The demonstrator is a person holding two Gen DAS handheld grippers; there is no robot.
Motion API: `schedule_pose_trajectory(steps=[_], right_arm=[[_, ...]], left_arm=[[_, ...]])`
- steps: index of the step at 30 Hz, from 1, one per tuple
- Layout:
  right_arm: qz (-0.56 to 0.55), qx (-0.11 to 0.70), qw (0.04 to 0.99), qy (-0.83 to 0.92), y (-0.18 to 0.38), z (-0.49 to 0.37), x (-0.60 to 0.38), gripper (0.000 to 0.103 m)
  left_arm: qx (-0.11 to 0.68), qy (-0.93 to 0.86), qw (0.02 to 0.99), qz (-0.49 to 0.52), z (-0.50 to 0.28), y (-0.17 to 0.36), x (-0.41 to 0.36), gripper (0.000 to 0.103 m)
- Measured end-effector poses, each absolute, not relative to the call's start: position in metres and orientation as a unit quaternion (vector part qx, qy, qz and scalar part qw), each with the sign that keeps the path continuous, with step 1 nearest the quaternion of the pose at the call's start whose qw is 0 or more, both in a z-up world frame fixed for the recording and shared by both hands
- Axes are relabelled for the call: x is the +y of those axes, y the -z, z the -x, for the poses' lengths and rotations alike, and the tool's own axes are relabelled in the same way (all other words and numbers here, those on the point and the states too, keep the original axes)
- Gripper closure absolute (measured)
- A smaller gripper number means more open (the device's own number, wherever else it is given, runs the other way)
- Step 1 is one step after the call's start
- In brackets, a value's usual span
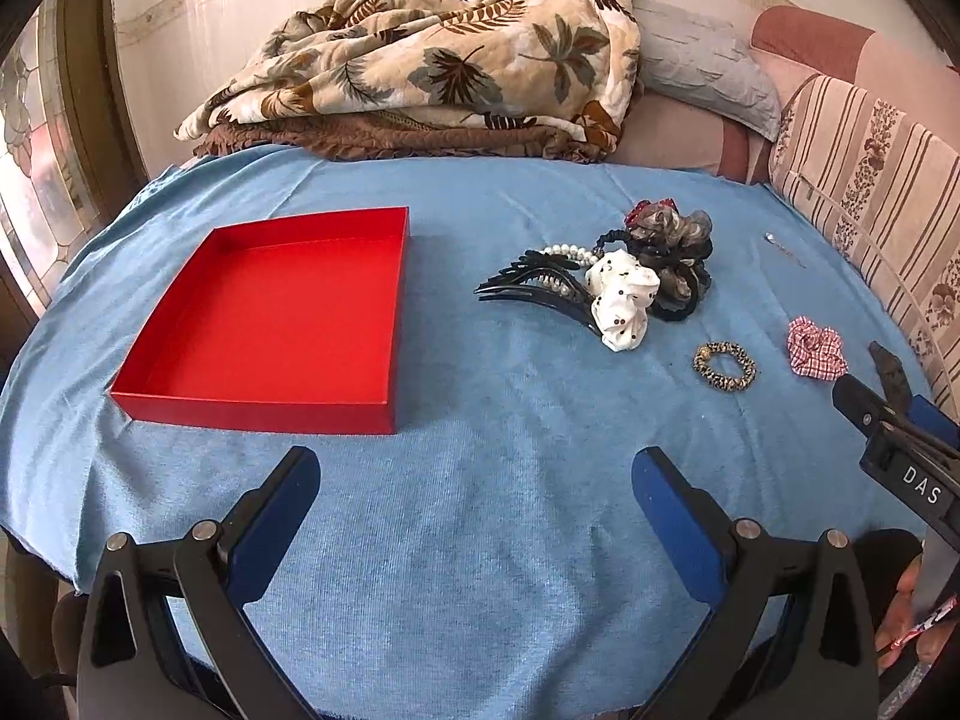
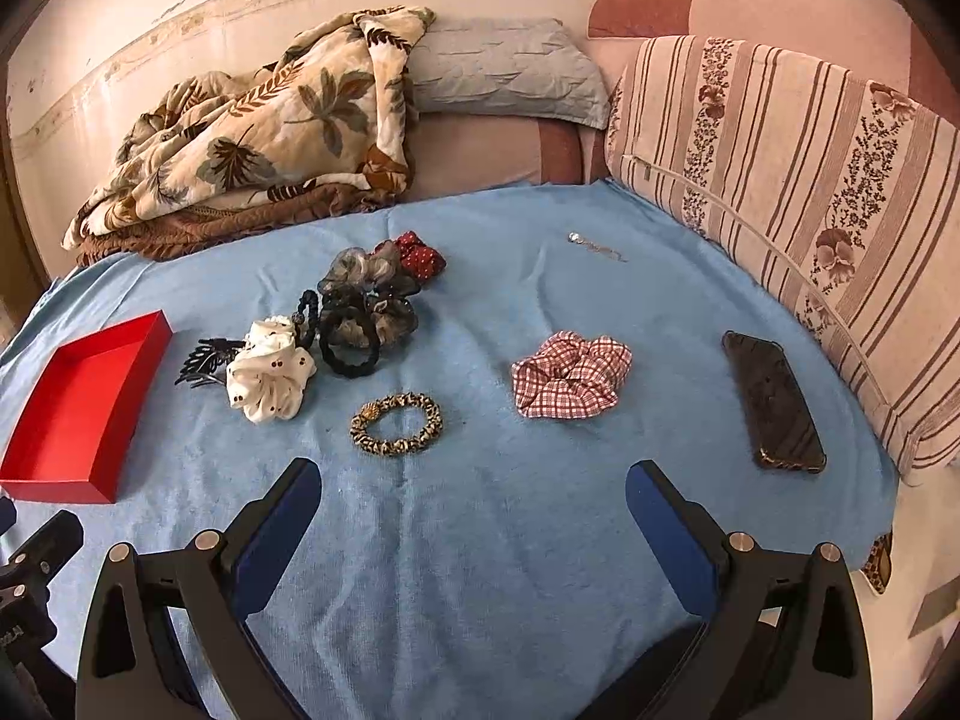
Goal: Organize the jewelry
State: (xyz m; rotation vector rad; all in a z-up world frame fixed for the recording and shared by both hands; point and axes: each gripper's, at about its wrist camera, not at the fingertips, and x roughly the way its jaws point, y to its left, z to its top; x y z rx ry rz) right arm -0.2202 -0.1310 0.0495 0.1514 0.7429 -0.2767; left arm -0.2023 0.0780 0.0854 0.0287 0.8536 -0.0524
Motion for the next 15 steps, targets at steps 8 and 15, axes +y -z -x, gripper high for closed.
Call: schedule_pose_trajectory(steps=[8, 15], right_arm=[[-0.082, 0.369, 0.917, 0.129, -0.044, 0.218, -0.134, 0.0], [-0.092, 0.378, 0.912, 0.126, -0.036, 0.216, -0.137, 0.0]], left_arm=[[0.422, 0.025, 0.906, -0.025, 0.2, -0.079, 0.074, 0.0], [0.431, 0.034, 0.901, -0.037, 0.195, -0.073, 0.072, 0.0]])
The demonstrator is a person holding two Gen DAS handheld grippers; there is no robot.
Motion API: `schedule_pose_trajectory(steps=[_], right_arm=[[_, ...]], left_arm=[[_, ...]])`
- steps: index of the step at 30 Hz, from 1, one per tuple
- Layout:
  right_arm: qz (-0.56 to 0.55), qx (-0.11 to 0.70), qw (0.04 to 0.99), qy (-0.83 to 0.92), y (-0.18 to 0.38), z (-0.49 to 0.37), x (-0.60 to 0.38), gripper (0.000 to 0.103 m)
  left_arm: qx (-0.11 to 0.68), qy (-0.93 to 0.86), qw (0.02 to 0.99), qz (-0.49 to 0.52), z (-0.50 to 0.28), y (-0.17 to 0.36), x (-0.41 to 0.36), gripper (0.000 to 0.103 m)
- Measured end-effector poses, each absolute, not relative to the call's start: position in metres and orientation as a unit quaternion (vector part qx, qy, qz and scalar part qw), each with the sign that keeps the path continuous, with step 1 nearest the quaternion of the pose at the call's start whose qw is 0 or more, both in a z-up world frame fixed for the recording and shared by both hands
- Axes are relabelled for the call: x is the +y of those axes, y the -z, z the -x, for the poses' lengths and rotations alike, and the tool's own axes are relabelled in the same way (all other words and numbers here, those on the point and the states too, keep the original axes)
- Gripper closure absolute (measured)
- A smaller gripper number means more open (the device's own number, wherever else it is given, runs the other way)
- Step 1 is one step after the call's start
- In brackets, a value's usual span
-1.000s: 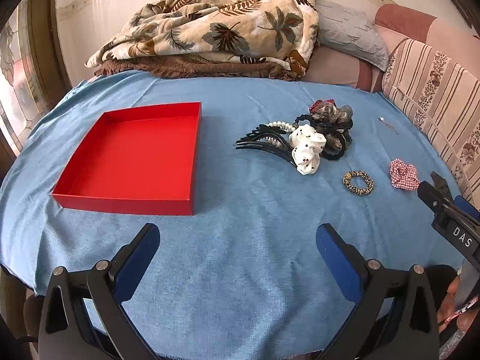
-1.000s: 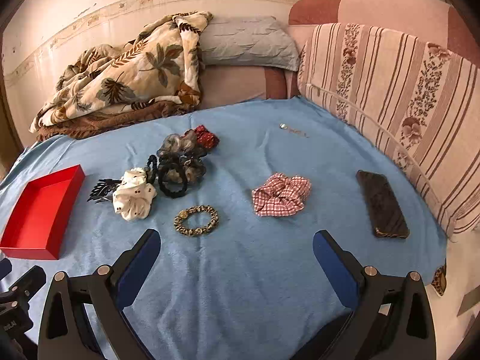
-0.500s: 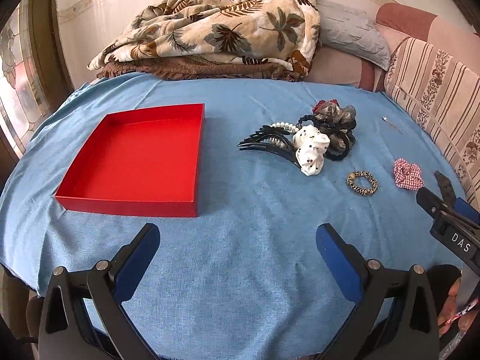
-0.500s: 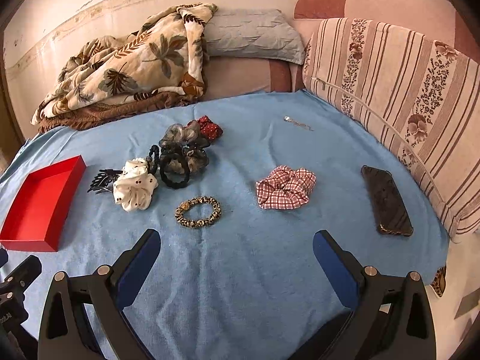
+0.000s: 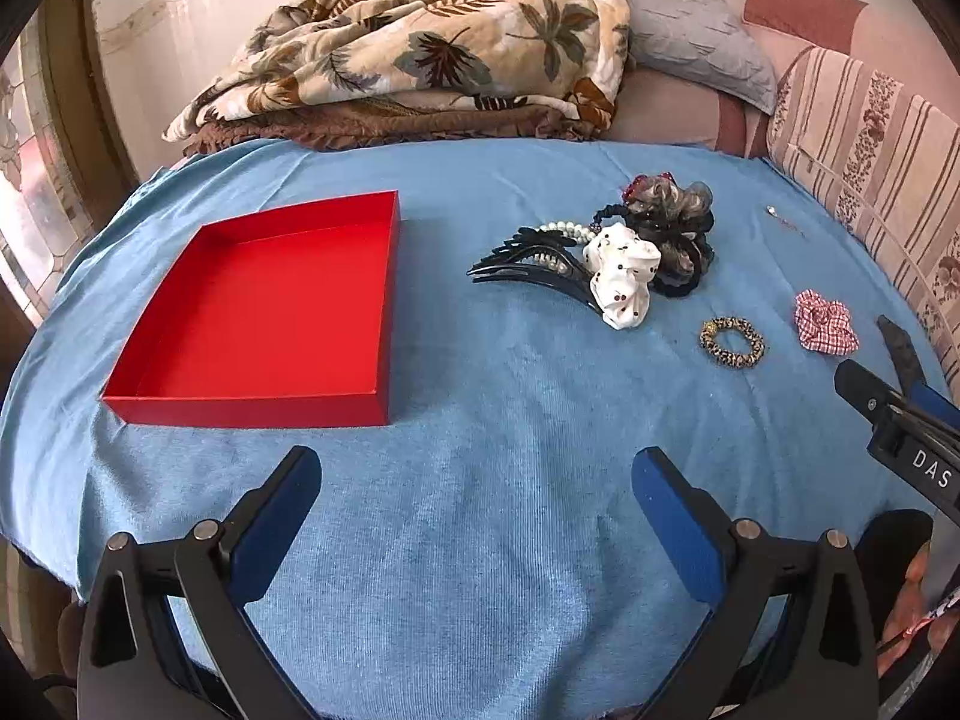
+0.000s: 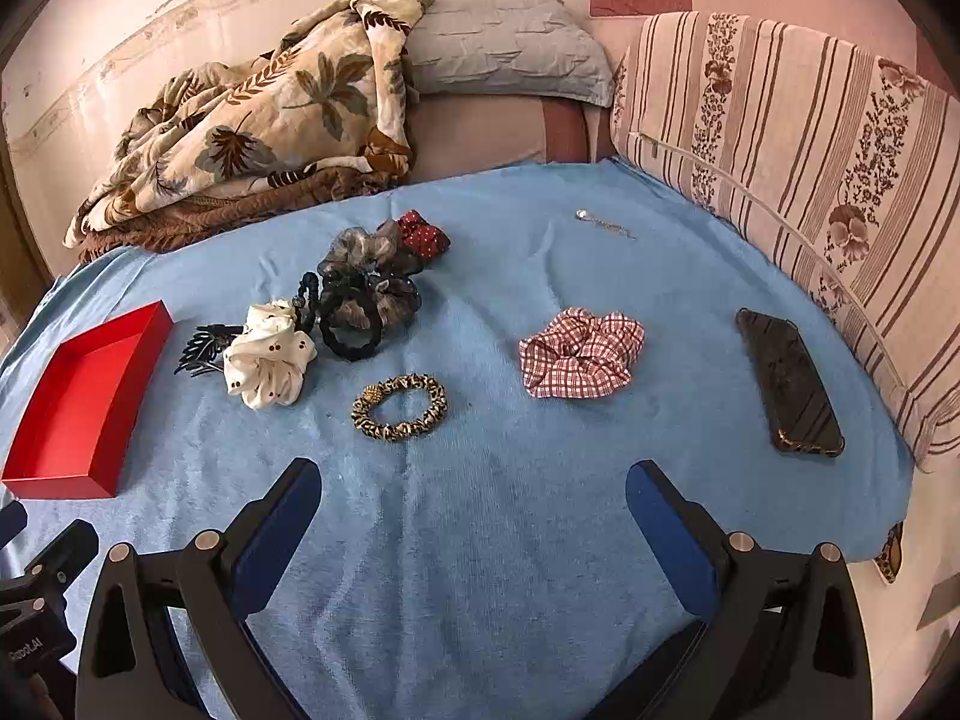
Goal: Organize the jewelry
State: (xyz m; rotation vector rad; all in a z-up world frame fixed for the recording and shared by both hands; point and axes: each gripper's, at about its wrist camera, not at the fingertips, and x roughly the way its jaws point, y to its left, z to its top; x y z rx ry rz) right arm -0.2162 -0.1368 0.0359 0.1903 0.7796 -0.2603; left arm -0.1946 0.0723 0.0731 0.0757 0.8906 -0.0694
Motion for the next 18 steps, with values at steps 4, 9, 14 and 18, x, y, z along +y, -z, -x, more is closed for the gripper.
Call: schedule_pose_trajectory(steps=[4, 9, 14, 18], right_arm=[[-0.095, 0.383, 0.91, 0.123, -0.03, 0.214, -0.139, 0.0], [-0.107, 0.392, 0.907, 0.114, -0.02, 0.208, -0.145, 0.0], [-0.116, 0.397, 0.906, 0.094, -0.011, 0.196, -0.151, 0.003], [-0.117, 0.409, 0.902, 0.073, -0.003, 0.177, -0.154, 0.018]], left_arm=[[0.424, 0.04, 0.904, -0.032, 0.185, -0.081, 0.081, 0.008], [0.448, 0.059, 0.892, -0.014, 0.159, -0.084, 0.086, 0.035], [0.458, 0.086, 0.885, -0.011, 0.128, -0.084, 0.068, 0.036], [0.46, 0.115, 0.88, -0.023, 0.102, -0.079, 0.038, 0.036]])
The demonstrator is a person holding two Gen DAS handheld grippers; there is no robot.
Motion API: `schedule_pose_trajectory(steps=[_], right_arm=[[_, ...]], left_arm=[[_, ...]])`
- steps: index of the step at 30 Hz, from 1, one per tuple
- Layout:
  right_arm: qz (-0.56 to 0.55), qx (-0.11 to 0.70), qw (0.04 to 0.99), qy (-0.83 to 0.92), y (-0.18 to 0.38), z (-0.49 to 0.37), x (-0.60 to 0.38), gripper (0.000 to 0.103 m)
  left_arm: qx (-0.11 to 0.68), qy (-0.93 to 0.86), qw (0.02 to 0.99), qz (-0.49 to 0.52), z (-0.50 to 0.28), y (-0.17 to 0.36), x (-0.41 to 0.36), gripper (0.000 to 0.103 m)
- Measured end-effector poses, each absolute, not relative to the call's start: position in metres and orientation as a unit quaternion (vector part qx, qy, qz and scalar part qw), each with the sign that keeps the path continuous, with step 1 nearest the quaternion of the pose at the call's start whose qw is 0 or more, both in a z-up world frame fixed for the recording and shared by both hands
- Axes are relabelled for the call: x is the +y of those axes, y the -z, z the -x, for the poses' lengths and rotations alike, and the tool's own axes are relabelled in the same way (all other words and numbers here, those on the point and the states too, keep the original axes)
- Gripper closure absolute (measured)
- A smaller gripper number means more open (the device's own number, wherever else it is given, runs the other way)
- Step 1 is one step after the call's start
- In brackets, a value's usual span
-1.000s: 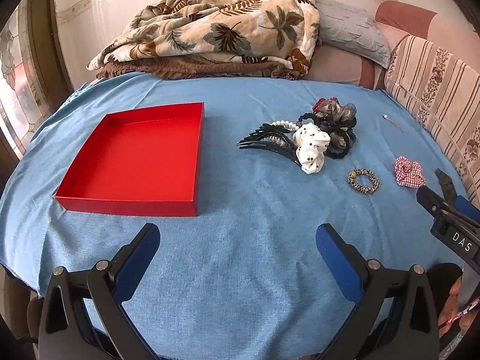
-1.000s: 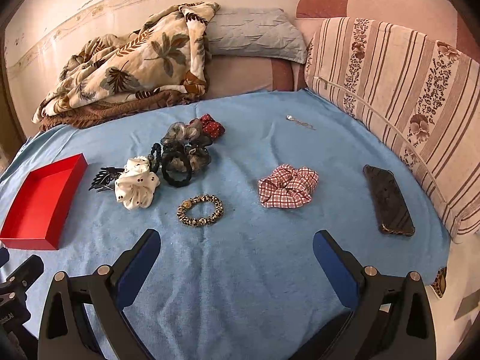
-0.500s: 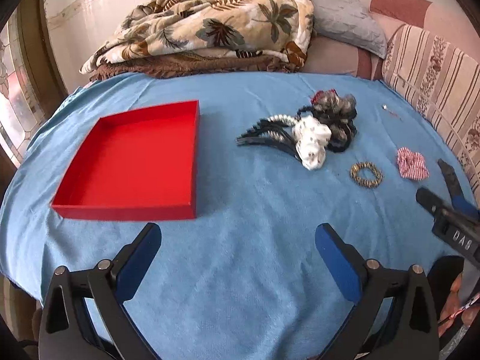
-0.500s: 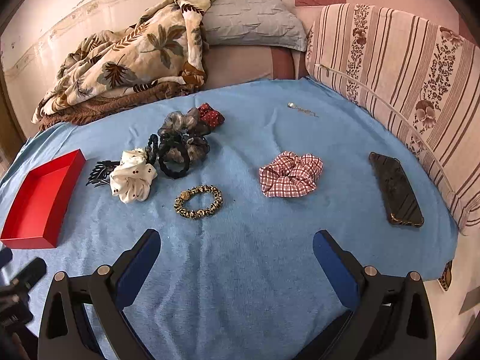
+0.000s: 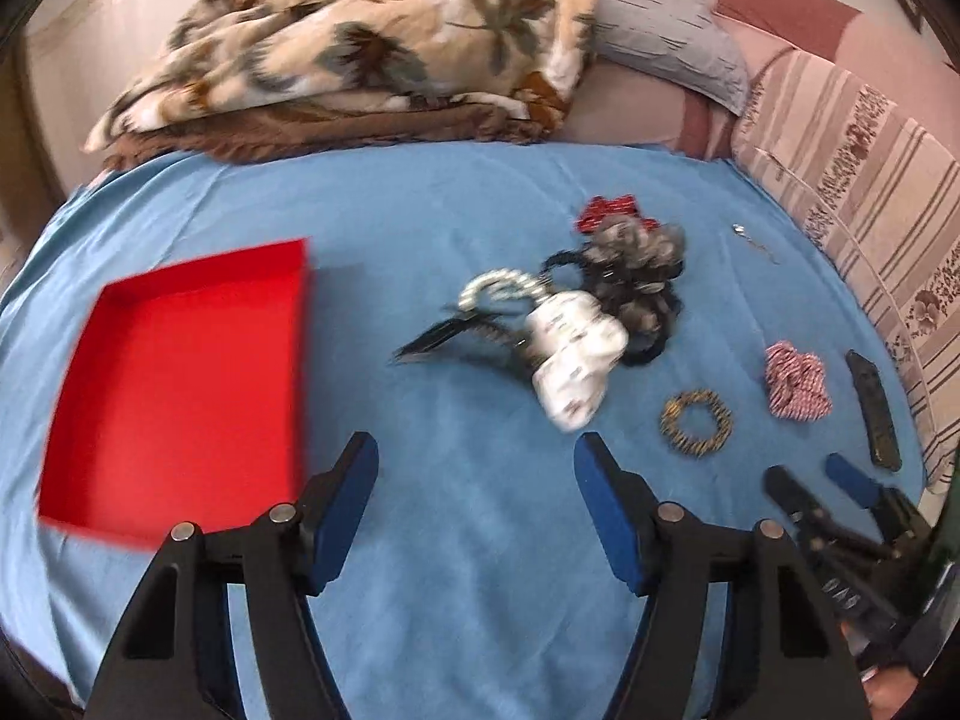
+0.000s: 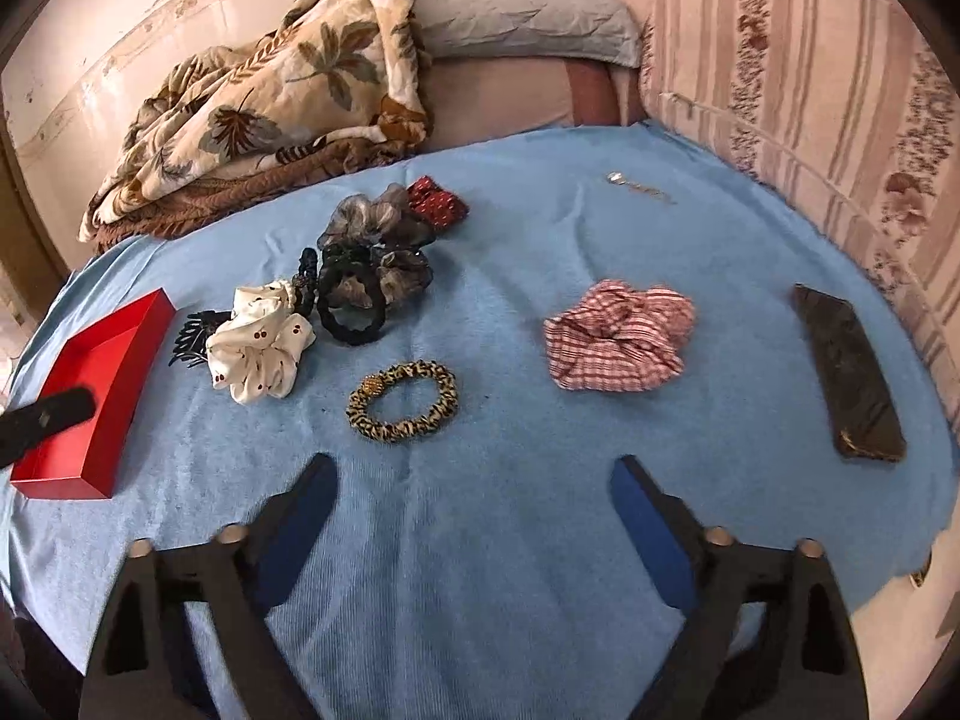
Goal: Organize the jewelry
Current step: 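Grasp the white cherry-print scrunchie with left tool while right grasps the leopard-print bracelet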
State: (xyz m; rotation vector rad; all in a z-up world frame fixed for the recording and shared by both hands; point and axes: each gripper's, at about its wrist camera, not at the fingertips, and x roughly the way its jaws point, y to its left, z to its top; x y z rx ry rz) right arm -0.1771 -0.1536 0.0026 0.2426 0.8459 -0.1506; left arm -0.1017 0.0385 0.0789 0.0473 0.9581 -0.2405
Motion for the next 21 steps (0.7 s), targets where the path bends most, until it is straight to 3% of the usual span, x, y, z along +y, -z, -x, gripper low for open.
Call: schedule_pose_trajectory(steps=[6, 12, 14, 17, 18, 19, 21], right_arm=[[-0.121, 0.423, 0.896, 0.053, 0.013, 0.145, -0.158, 0.033], [-0.122, 0.434, 0.892, 0.038, 0.027, 0.121, -0.155, 0.038], [-0.122, 0.438, 0.89, 0.037, 0.031, 0.117, -0.154, 0.038], [-0.122, 0.44, 0.889, 0.037, 0.037, 0.112, -0.153, 0.04], [-0.117, 0.439, 0.89, 0.038, 0.038, 0.111, -0.152, 0.044], [-0.114, 0.438, 0.891, 0.037, 0.038, 0.111, -0.151, 0.048], [-0.115, 0.442, 0.889, 0.029, 0.039, 0.11, -0.151, 0.079]], left_arm=[[0.479, 0.151, 0.864, -0.033, 0.065, -0.058, 0.0, 0.036], [0.504, 0.161, 0.848, -0.041, 0.041, -0.034, -0.019, 0.048], [0.512, 0.161, 0.843, -0.037, 0.037, -0.028, -0.018, 0.055], [0.517, 0.158, 0.841, -0.035, 0.034, -0.022, -0.019, 0.079], [0.517, 0.159, 0.84, -0.035, 0.034, -0.022, -0.019, 0.091], [0.52, 0.165, 0.837, -0.028, 0.034, -0.022, -0.019, 0.094], [0.519, 0.166, 0.838, -0.019, 0.038, -0.025, -0.016, 0.094]])
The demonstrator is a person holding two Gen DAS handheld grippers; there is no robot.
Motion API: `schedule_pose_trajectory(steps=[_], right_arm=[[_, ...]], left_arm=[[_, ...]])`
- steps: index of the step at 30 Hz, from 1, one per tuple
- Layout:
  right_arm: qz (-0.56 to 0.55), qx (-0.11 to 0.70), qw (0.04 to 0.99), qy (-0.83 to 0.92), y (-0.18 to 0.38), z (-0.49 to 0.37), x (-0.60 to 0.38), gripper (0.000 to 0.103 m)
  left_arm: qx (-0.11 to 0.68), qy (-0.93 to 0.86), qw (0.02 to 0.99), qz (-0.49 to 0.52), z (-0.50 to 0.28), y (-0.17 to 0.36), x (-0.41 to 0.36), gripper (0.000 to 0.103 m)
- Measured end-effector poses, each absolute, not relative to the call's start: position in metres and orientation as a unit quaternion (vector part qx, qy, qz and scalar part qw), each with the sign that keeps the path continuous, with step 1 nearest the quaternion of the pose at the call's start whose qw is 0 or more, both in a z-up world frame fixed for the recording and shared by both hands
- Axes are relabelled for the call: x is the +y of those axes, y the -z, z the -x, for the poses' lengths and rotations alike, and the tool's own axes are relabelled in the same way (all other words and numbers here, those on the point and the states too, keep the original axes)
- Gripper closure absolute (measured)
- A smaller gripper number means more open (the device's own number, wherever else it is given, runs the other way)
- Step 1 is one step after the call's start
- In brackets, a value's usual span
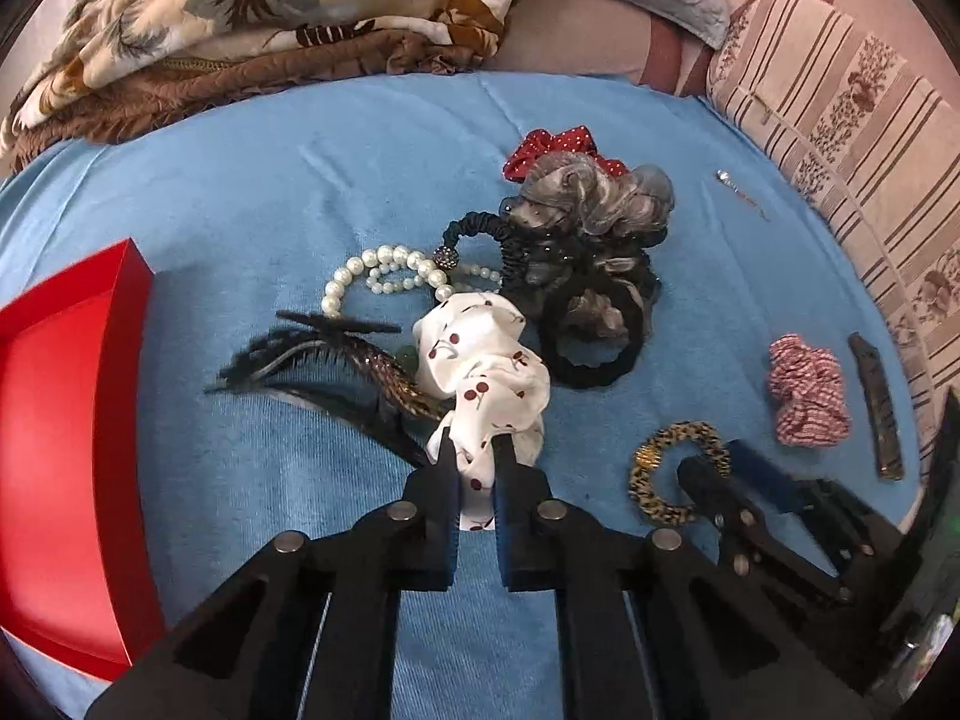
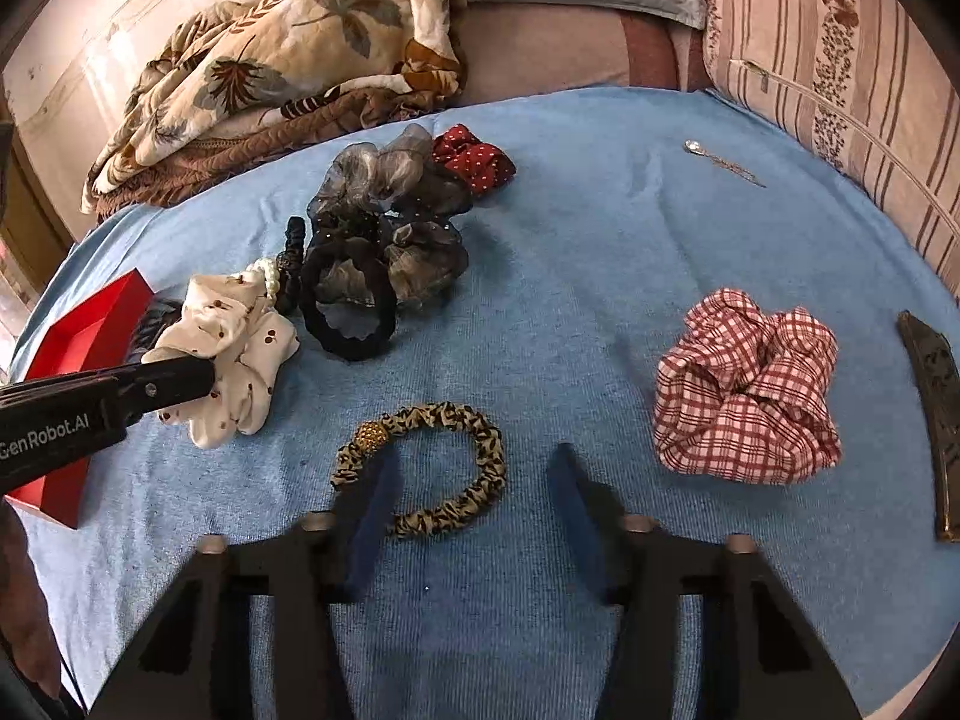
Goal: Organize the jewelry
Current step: 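Grasp the white cherry-print scrunchie with left tool while right grasps the leopard-print bracelet, then carry both items over the red tray and open both tools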
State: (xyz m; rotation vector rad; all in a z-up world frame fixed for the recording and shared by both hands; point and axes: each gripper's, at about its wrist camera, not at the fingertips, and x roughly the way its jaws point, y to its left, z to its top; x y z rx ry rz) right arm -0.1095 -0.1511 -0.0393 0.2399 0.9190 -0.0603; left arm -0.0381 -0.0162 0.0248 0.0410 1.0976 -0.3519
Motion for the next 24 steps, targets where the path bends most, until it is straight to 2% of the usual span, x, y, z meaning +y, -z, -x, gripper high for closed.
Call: schedule_pose_trajectory(steps=[2, 3, 16, 24], right_arm=[[-0.121, 0.445, 0.887, 0.023, 0.039, 0.11, -0.153, 0.092], [-0.126, 0.444, 0.887, 0.021, 0.038, 0.111, -0.153, 0.093], [-0.11, 0.398, 0.911, -0.015, -0.023, 0.141, -0.123, 0.095], [-0.063, 0.391, 0.916, -0.062, -0.058, 0.139, -0.072, 0.095]], left_arm=[[0.516, 0.169, 0.84, -0.009, 0.044, -0.032, -0.011, 0.095], [0.514, 0.171, 0.84, -0.004, 0.047, -0.035, -0.009, 0.095], [0.466, 0.154, 0.87, 0.055, 0.103, -0.099, 0.067, 0.095], [0.443, 0.069, 0.892, 0.056, 0.099, -0.103, 0.147, 0.095]])
